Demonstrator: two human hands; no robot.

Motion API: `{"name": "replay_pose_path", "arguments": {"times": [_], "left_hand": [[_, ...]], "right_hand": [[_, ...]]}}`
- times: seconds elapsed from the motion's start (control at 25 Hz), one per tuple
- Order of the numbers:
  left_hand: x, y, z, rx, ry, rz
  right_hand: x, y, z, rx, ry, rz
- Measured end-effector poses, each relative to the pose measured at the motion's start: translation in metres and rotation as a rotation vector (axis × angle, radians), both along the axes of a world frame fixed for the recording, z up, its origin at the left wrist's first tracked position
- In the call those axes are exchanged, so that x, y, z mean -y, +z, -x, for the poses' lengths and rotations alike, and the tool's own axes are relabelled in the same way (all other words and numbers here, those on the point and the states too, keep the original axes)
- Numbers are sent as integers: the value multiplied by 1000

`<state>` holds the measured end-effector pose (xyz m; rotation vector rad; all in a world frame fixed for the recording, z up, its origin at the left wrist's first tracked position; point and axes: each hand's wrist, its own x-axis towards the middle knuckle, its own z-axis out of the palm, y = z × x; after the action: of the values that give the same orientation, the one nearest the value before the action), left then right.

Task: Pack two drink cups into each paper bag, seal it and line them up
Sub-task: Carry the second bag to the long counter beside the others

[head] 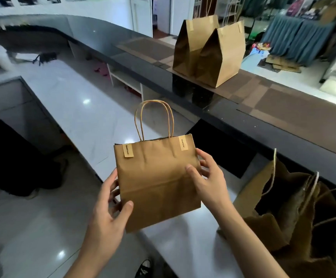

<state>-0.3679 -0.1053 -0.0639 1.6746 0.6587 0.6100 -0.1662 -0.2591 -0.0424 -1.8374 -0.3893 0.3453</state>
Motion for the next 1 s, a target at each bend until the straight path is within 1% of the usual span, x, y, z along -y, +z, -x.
{"name": "replay_pose_path", "arguments": {"times": [0.16,0.36,0.52,0.72,1.0], "left_hand": [[-10,20,-40,-6,-28,-103],[-21,47,-89,53,-31,-157],[-30,66,-123,116,-105,-175],[-33,78,-163,180,-231,-170],[-31,105,-206,274,-296,-225]], "right_hand": [[-3,30,-27,58,-79,69],[-11,78,-63,102,-112,121],[-7,115,-91,87,-108,162],[0,143,-125,77,-158,186],[2,170,-159,-4,-243,139]]}}
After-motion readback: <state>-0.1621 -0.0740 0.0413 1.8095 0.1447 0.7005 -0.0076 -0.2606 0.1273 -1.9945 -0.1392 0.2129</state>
